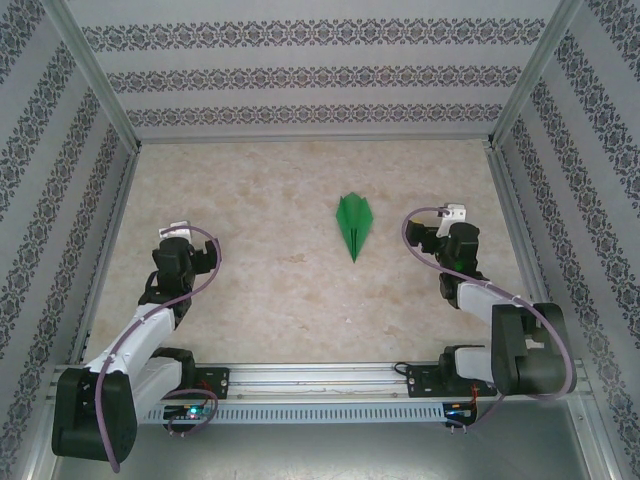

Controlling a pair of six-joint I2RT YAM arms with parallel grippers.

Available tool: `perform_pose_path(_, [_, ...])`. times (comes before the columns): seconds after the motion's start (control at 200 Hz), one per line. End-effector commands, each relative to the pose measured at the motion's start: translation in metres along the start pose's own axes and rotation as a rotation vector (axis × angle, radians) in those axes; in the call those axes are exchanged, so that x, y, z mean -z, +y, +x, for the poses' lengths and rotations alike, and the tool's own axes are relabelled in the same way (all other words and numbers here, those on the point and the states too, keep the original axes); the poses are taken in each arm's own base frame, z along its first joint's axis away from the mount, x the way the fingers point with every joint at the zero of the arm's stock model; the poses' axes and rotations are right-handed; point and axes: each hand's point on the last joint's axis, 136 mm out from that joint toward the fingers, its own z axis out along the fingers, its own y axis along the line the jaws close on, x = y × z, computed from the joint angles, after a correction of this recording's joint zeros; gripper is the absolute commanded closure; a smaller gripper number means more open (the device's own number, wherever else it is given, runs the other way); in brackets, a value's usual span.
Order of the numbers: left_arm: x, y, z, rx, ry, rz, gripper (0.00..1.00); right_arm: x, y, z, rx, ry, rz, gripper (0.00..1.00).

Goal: Fold a paper plane with a square sheet of paper (fold left side to right side)
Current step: Reset both arms

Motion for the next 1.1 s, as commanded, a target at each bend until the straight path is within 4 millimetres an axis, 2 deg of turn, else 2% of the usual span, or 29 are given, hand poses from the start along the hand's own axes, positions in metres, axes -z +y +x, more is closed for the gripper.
perform_pose_path(0.0, [0.000, 0.000, -0.007, 0.001, -0.041, 0.016, 0.00, 0.002, 0.004, -0.015, 0.048, -0.082, -0.028, 0.02])
perform_pose_path(0.33, [0.003, -0.001, -0.006, 0.004, -0.032, 0.026, 0.00, -0.001, 0.003, -0.015, 0.092, -0.152, -0.025, 0.02])
perform_pose_path(0.59, [0.005, 0.000, -0.005, -0.005, -0.031, 0.026, 0.00, -0.012, 0.001, 0.001, 0.085, -0.154, -0.031, 0.02])
perform_pose_path(0.65, [0.005, -0.001, -0.005, -0.006, -0.030, 0.029, 0.00, -0.015, 0.001, 0.000, 0.078, -0.166, -0.032, 0.02])
perform_pose_path(0.779, [0.005, -0.001, -0.005, 0.004, -0.035, 0.035, 0.00, -0.025, -0.013, 0.001, 0.022, -0.100, 0.003, 0.02])
perform_pose_path(0.834, [0.003, -0.003, -0.005, 0.007, -0.042, 0.042, 0.00, -0.025, -0.014, 0.007, 0.032, -0.077, 0.023, 0.02])
perform_pose_path(1.094, [-0.014, -0.020, -0.016, -0.049, -0.129, 0.124, 0.01, -0.025, -0.013, 0.007, 0.045, -0.077, 0.030, 0.02])
